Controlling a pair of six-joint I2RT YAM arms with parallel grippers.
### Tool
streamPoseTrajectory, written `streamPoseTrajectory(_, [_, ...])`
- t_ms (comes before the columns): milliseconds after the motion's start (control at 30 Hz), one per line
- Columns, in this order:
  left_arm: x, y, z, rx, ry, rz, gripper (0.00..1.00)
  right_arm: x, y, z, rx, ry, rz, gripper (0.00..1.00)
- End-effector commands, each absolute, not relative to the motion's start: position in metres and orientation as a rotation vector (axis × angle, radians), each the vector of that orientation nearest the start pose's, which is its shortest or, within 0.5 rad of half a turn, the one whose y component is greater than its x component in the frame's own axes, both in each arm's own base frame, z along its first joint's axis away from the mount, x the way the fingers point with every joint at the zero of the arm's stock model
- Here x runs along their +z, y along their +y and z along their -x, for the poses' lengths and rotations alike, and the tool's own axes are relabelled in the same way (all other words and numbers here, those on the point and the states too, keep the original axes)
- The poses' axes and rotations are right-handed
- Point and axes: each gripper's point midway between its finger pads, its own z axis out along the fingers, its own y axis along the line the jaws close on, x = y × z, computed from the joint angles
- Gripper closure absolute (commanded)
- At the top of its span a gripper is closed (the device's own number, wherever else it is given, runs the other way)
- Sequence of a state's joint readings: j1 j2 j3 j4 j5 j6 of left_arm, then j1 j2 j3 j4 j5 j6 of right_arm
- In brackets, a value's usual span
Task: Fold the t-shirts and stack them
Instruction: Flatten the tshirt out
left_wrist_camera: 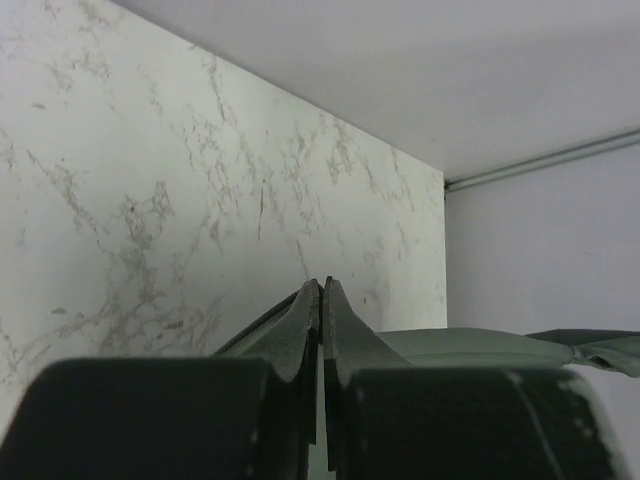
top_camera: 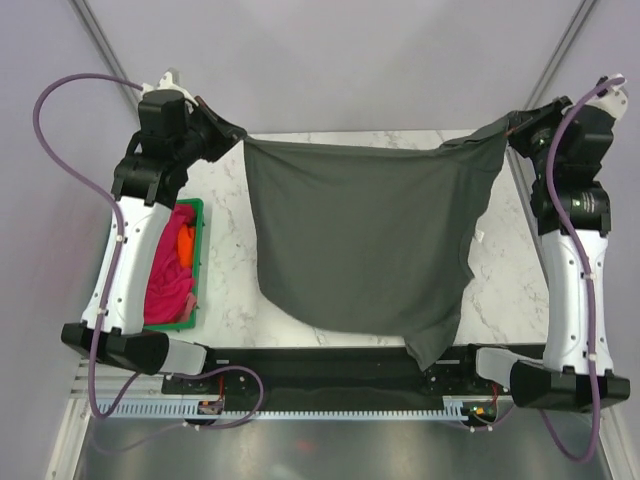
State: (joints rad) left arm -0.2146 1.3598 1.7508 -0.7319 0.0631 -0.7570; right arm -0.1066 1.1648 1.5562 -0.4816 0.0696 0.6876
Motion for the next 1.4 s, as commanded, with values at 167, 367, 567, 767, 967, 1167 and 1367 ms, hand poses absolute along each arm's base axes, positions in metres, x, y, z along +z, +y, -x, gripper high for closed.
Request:
streamPoseTrajectory(167, [0.48,-0.112,-0.396,-0.689,1.708,0.411,0.98,0.539,-0.024,-0.384,0.372,1.332,-0.51,1.0])
streamPoseTrajectory(367, [0.479,-0.111,-0.369,-0.691,1.701,0.362,0.98,0.542,-0.017,-0.352,0.376,1.338,-0.475,1.0])
streamPoseTrajectory(567, [0.502,-0.105,-0.317,-0.732,1.621,0.315,0.98,0.569,-0.015,-0.27,0.348,1.26,-0.474,1.0])
streamPoseTrajectory(767, [0.529,-0.099,-0.234,-0.848,1.489,0.291,0.98,0.601,-0.003,-0.172,0.382,1.154,-0.453,1.0])
streamPoseTrajectory(967, [0.526,-0.092,-0.186,-0.873,1.429,0.256,0.98,0.613,-0.015,-0.092,0.301,1.052,-0.501,1.0])
streamPoseTrajectory(1167, [0.509,-0.089,-0.212,-0.808,1.49,0.297,0.98,0.606,-0.03,-0.13,0.234,1.102,-0.548,1.0])
streamPoseTrajectory(1367, [0.427,-0.082,-0.305,-0.593,1.722,0.416,0.98,0.558,-0.034,-0.259,0.237,1.205,-0.506,1.0])
